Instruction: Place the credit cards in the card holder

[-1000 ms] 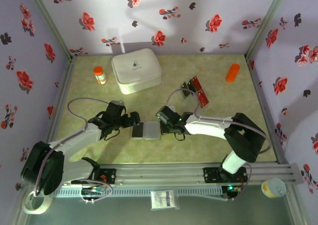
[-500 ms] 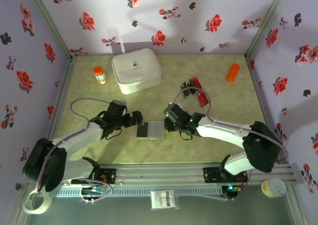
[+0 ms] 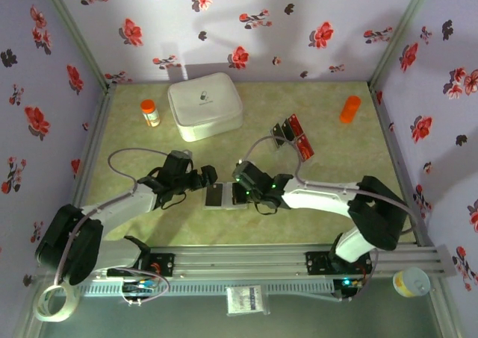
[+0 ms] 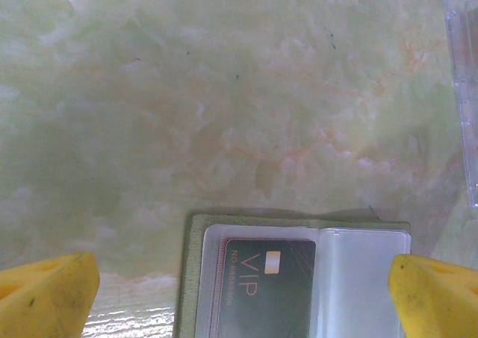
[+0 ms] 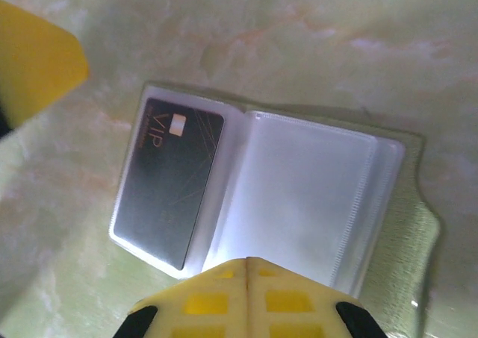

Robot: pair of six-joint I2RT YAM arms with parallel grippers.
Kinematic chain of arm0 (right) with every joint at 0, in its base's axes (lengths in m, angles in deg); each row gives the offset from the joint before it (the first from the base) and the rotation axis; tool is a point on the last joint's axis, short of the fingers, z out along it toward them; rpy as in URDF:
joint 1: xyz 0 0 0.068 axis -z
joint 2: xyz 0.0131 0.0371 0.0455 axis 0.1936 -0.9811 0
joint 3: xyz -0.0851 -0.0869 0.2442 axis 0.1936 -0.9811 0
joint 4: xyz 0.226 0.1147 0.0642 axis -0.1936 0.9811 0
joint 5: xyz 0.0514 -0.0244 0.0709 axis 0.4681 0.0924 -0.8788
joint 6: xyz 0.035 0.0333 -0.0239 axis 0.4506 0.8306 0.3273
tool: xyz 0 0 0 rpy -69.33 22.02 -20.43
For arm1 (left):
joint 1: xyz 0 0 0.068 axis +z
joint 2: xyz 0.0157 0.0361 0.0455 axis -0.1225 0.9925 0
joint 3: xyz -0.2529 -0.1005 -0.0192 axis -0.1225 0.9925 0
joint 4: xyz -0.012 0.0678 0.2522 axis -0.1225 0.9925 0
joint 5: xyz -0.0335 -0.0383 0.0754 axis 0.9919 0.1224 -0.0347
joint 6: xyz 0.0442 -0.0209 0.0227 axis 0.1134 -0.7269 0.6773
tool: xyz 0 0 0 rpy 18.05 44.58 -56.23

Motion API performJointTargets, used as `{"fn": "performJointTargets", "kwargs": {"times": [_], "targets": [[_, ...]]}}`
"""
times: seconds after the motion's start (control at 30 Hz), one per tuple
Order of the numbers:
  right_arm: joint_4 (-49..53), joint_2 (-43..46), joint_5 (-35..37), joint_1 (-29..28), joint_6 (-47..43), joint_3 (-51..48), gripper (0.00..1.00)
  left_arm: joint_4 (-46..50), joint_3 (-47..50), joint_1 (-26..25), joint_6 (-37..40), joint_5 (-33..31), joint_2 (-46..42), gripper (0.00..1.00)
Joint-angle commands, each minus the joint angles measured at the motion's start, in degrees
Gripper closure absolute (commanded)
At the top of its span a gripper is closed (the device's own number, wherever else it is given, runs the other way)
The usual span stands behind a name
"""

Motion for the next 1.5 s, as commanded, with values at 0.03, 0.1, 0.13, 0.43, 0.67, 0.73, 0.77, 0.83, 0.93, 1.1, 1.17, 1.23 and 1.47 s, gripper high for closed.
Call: {"fn": "performJointTargets", "kwargs": {"times": [0.03, 0.1, 0.13, 0.43, 0.67, 0.73, 0.77, 0.83, 0.93, 1.1, 1.17, 1.23, 1.47], "targets": [[-1.7, -3.0, 1.5, -0.2, 0.9, 0.9, 0.99, -1.1, -0.1, -0.5, -0.2, 0.2, 0.8, 0.0], [-1.3, -3.6, 2.8, -0.1, 0.9, 0.1, 1.0, -1.1, -0.2, -0.5, -0.1, 0.2, 1.0, 0.0], [-1.4, -3.7, 3.1, 0.0, 1.0, -0.5, 1.0, -1.0, -0.2, -0.5, 0.0, 0.3, 1.1, 0.0], [-4.3, -6.9, 2.6, 1.0, 2.5, -5.2, 1.0, -1.7, -0.4, -0.6, 0.2, 0.9, 2.0, 0.0], [-5.8, -7.3, 2.4, 1.1, 3.6, -6.9, 1.0, -2.9, -1.2, -1.3, -0.4, 1.5, 3.5, 0.0], [-6.1, -7.4, 2.4, 1.1, 3.8, -7.2, 1.0, -3.2, -1.3, -1.6, -0.6, 1.6, 4.0, 0.0], [-6.1, -7.4, 2.4, 1.1, 3.8, -7.3, 1.0, -3.5, -1.4, -1.8, -0.8, 1.6, 4.3, 0.0], [-6.2, -7.5, 2.4, 1.0, 3.9, -7.4, 1.0, -4.0, -1.4, -2.0, -1.1, 1.6, 4.8, 0.0], [-6.4, -7.5, 2.4, 1.1, 4.1, -7.6, 1.0, -4.7, -1.3, -2.8, -1.4, 1.6, 5.4, 0.0], [-6.8, -7.4, 2.4, 1.1, 4.2, -8.1, 1.0, -5.6, -1.3, -3.7, -1.8, 1.7, 6.4, 0.0], [-7.1, -7.5, 2.3, 1.1, 4.3, -8.3, 1.0, -6.1, -1.4, -4.0, -1.8, 1.6, 6.9, 0.0], [-7.3, -7.5, 2.3, 1.1, 4.5, -8.4, 1.0, -6.4, -1.4, -4.3, -1.9, 1.7, 7.5, 0.0], [-8.0, -8.0, 2.0, 1.1, 4.7, -8.5, 1.0, -7.0, -2.4, -5.5, -2.2, 1.6, 9.4, 0.0]]}}
